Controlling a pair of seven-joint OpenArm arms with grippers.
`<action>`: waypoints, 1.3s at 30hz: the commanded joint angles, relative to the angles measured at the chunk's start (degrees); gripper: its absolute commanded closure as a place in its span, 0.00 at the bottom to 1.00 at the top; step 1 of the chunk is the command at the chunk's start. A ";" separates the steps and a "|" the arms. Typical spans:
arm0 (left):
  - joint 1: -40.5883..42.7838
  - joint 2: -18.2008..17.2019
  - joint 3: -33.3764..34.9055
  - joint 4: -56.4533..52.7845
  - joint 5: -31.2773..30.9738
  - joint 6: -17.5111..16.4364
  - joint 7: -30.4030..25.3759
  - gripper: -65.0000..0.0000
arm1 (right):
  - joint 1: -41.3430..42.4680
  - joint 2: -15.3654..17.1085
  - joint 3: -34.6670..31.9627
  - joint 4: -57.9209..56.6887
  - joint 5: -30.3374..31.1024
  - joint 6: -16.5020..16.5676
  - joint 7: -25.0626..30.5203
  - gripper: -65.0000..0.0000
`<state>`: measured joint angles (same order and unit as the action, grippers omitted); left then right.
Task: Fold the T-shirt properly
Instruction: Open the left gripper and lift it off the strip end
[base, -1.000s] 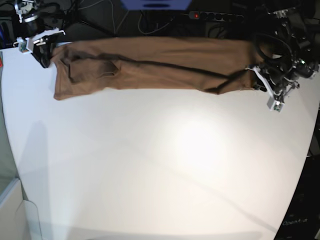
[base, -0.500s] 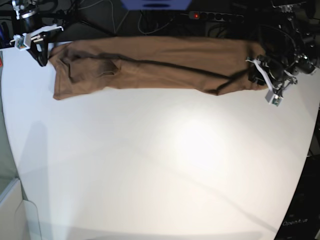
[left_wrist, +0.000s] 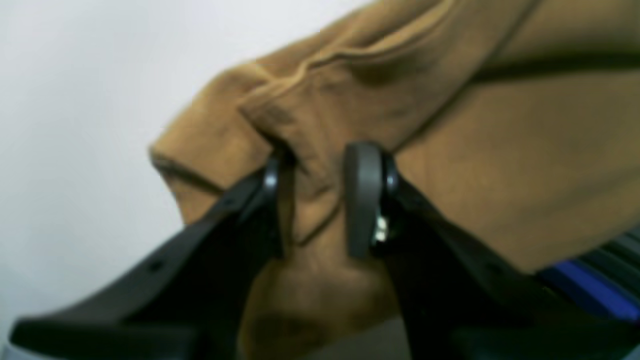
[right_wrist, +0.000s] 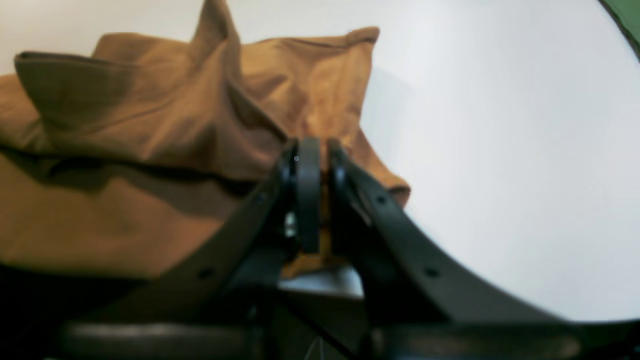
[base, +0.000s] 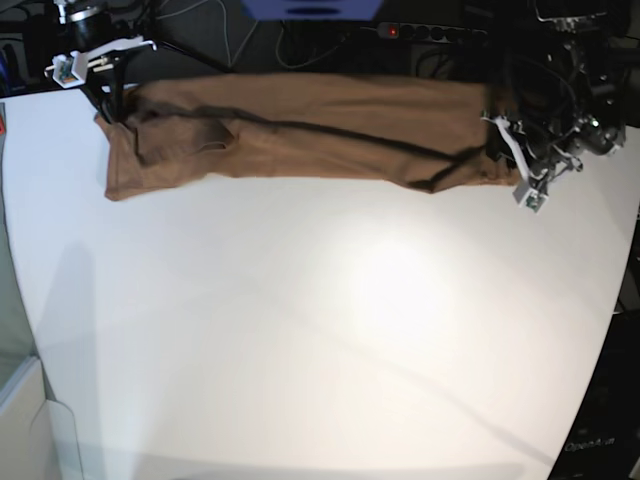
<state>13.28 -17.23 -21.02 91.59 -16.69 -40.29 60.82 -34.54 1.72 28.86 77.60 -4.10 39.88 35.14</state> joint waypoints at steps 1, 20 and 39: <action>-0.40 0.84 0.40 -0.82 1.96 0.29 0.06 0.75 | 0.04 0.35 0.19 0.59 0.98 0.12 1.39 0.96; -5.94 7.26 0.22 -7.86 15.15 0.29 -3.01 0.75 | 9.09 2.37 0.28 -7.93 -8.61 0.12 -7.66 0.96; -20.53 7.70 0.14 -22.98 15.15 0.29 -3.10 0.75 | 26.33 10.11 1.95 -8.11 -8.78 0.12 -32.10 0.96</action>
<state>-8.19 -9.87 -21.21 69.95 -6.26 -40.75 52.62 -8.29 10.66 30.50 69.25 -11.49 40.69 4.93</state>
